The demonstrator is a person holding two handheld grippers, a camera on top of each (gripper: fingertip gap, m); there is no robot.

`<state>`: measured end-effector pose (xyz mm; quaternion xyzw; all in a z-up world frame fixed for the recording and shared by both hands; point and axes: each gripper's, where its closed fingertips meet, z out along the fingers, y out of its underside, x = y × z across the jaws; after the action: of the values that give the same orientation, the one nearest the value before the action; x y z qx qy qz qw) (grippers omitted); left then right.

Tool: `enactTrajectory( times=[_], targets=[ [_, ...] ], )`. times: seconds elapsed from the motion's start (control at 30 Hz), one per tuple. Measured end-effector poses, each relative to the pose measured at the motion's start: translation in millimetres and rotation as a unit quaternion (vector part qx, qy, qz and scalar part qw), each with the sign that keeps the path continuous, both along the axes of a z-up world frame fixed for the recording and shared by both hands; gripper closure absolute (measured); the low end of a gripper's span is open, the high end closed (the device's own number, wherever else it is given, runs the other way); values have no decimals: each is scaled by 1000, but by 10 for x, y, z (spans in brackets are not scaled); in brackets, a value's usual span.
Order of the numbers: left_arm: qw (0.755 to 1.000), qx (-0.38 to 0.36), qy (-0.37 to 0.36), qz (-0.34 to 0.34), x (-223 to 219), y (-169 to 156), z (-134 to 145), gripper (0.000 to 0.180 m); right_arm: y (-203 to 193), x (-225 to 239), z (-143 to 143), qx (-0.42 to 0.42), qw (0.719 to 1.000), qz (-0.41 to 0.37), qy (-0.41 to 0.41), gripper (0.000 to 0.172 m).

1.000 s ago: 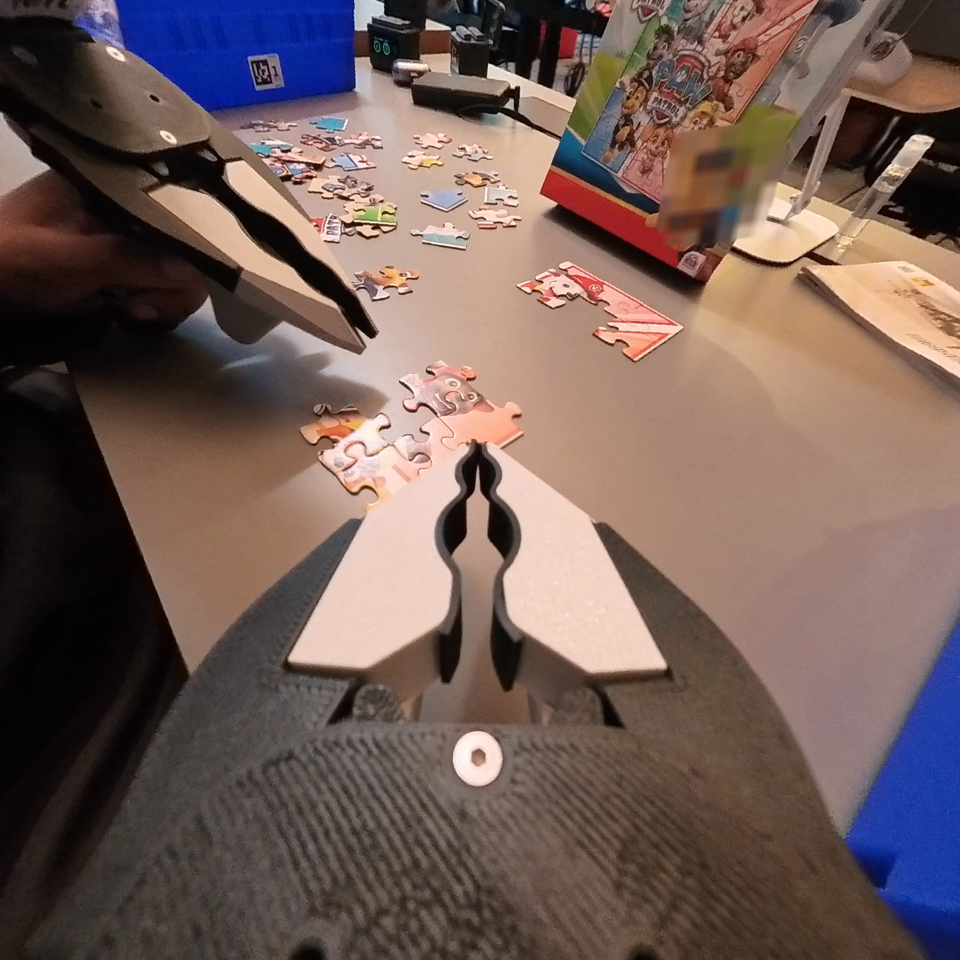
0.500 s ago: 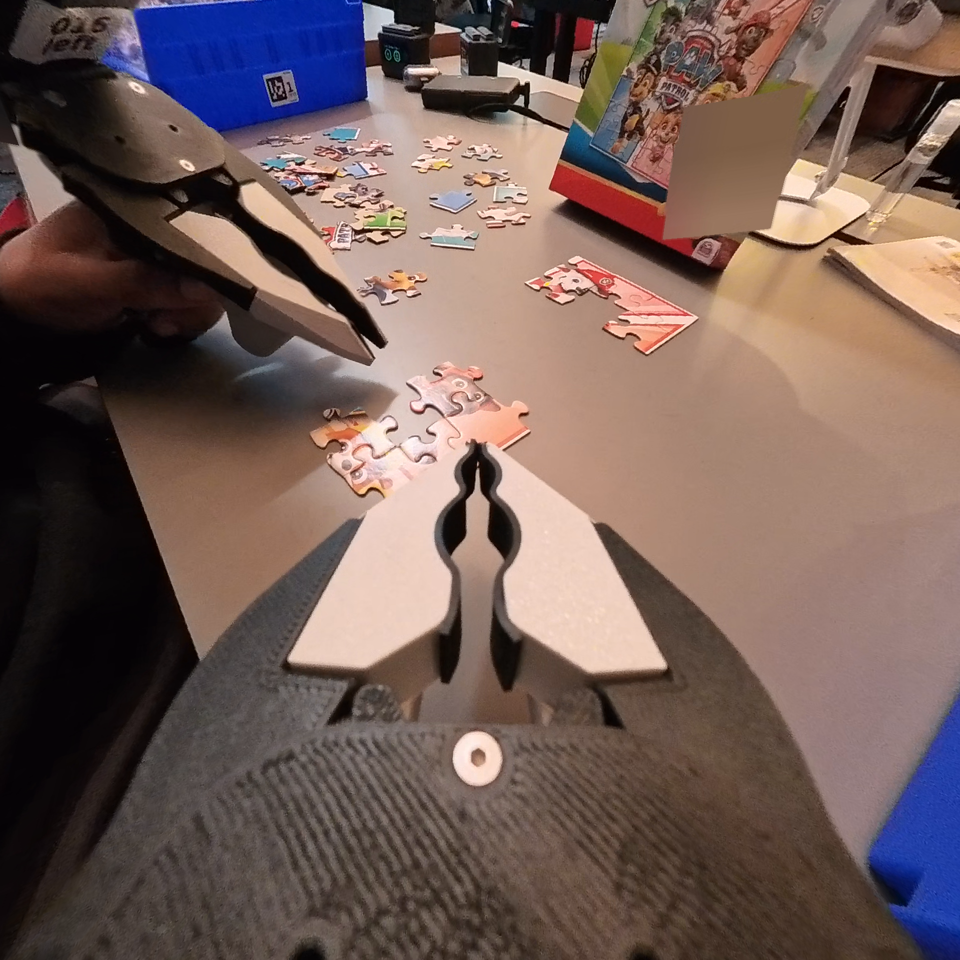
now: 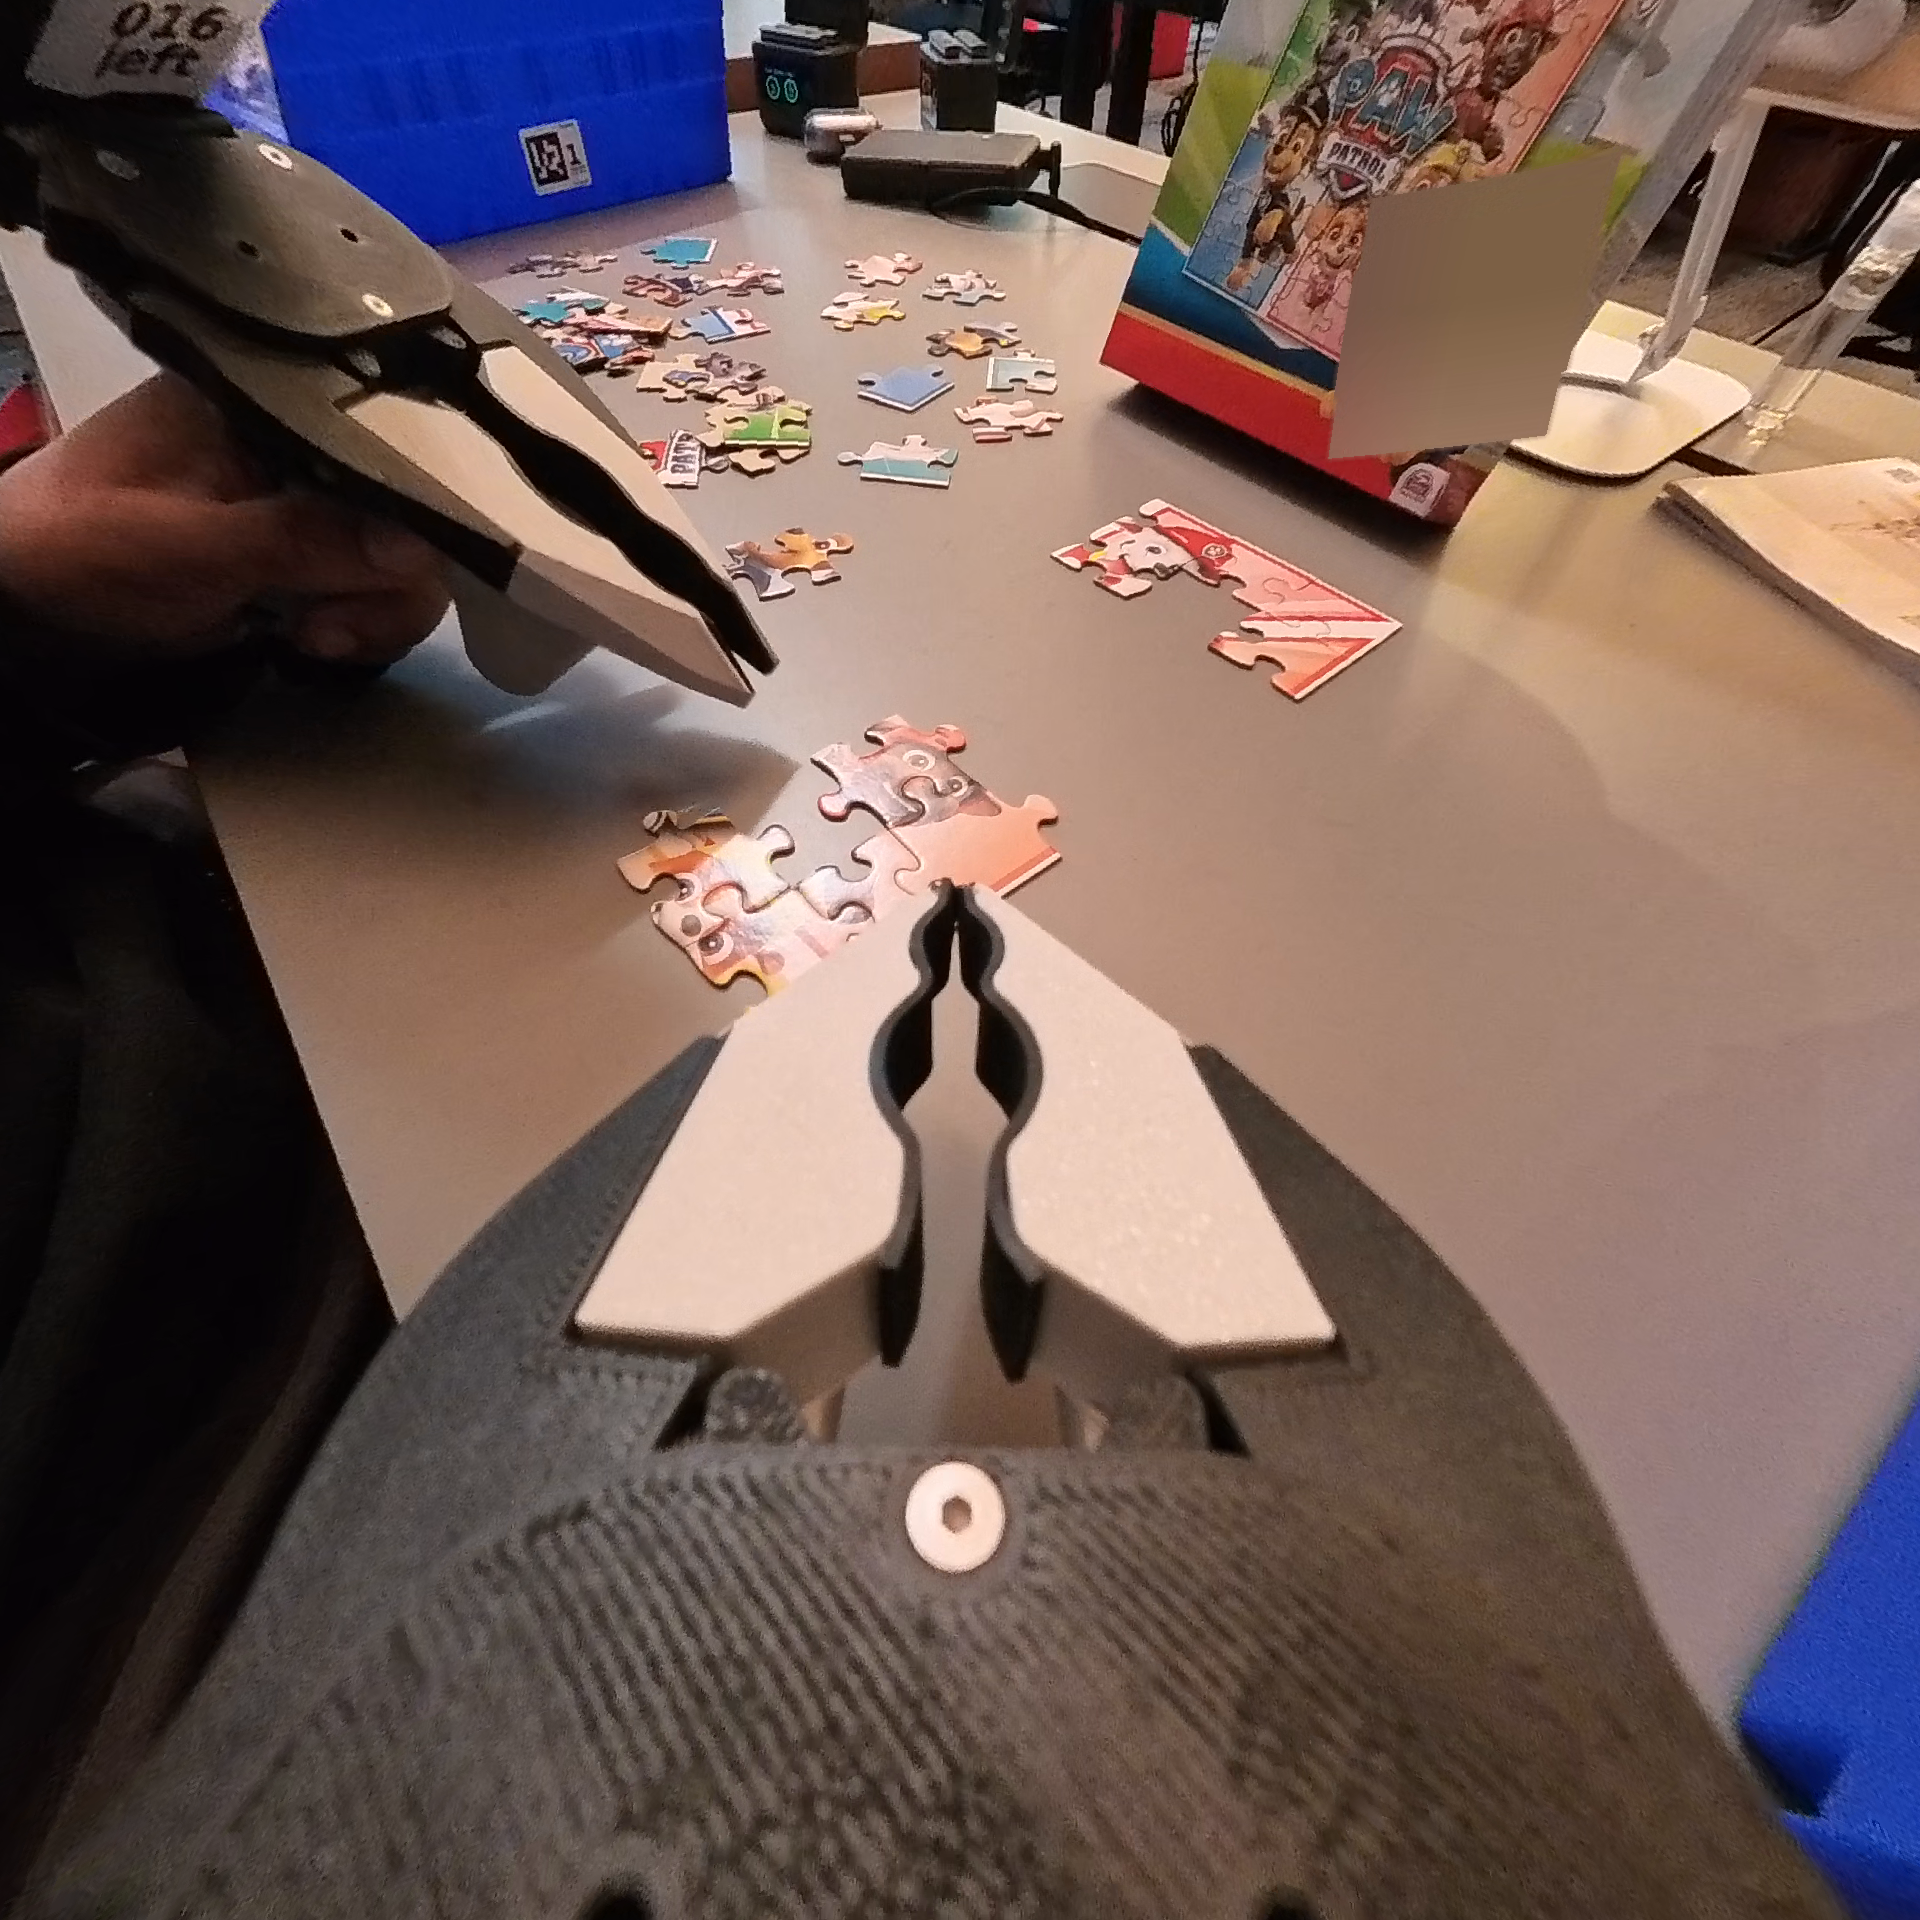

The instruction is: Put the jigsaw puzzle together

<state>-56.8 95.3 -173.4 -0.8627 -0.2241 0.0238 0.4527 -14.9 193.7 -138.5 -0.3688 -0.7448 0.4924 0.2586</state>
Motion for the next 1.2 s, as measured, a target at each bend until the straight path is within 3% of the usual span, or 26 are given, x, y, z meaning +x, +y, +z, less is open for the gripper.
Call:
enactTrajectory(
  times=[0.23, 1.2],
  targets=[
    [999, -31, 19, 2, -2, 6, -60, 174, -1, 0, -2, 1, 1000, 0, 0, 172],
    [999, -37, 24, 14, -34, -9, -71, 174, -9, -6, -27, 10, 1000, 0, -3, 172]
  ],
)
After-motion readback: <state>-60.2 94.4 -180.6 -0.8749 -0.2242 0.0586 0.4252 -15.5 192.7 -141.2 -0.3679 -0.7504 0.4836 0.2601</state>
